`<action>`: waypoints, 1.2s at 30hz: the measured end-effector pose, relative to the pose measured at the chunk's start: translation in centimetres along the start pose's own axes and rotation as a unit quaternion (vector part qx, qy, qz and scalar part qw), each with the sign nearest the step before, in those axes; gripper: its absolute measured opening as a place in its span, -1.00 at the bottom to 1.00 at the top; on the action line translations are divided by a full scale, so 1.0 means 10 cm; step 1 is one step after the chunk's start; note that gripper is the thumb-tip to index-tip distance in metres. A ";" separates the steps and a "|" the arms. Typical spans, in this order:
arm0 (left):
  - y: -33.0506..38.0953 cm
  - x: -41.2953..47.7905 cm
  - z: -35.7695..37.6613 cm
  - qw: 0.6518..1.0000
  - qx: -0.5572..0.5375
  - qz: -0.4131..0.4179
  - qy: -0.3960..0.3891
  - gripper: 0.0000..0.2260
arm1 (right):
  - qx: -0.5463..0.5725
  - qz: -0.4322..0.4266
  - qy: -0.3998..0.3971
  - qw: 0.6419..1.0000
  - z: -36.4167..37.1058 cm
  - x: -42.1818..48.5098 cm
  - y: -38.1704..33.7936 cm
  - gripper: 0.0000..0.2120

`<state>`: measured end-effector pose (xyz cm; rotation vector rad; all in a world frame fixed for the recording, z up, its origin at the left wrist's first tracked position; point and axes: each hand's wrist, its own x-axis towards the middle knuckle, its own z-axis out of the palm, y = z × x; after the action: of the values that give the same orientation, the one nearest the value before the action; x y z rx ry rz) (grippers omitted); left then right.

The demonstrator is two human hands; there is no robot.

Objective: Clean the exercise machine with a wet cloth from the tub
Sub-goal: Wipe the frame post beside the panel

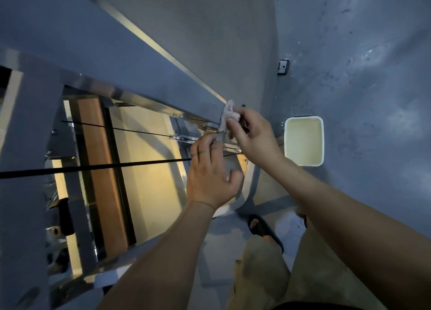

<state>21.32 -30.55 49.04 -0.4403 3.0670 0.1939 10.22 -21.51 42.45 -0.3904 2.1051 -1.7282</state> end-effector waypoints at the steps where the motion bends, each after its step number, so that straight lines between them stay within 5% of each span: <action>1: -0.01 0.00 0.01 1.000 -0.001 0.002 0.001 -0.54 | -0.006 0.020 0.005 1.000 0.06 0.03 0.05 -0.80; 6: -0.02 -0.01 0.05 1.000 -0.004 0.009 -0.010 -0.55 | -0.024 0.171 0.008 0.985 0.09 0.18 0.28 -0.73; 10: -0.06 -0.01 0.09 1.000 0.003 0.020 -0.010 -0.55 | 0.071 0.110 0.052 0.990 0.20 0.11 0.11 -0.69; 15: -0.06 -0.02 0.09 1.000 -0.001 0.024 -0.019 -0.58 | 0.023 0.211 0.062 0.975 0.25 0.15 0.33 -0.69; 20: -0.06 -0.02 0.11 1.000 -0.002 0.030 -0.006 -0.58 | 0.107 0.145 0.055 0.982 0.26 0.00 0.23 -0.78; 36: -0.04 -0.03 0.10 1.000 -0.016 0.025 0.009 -0.38 | 0.054 0.232 0.059 0.969 0.31 0.10 0.35 -0.79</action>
<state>21.70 -30.75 48.02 -0.3700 3.0989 0.2412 10.88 -23.91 38.43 0.2285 1.9641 -1.6004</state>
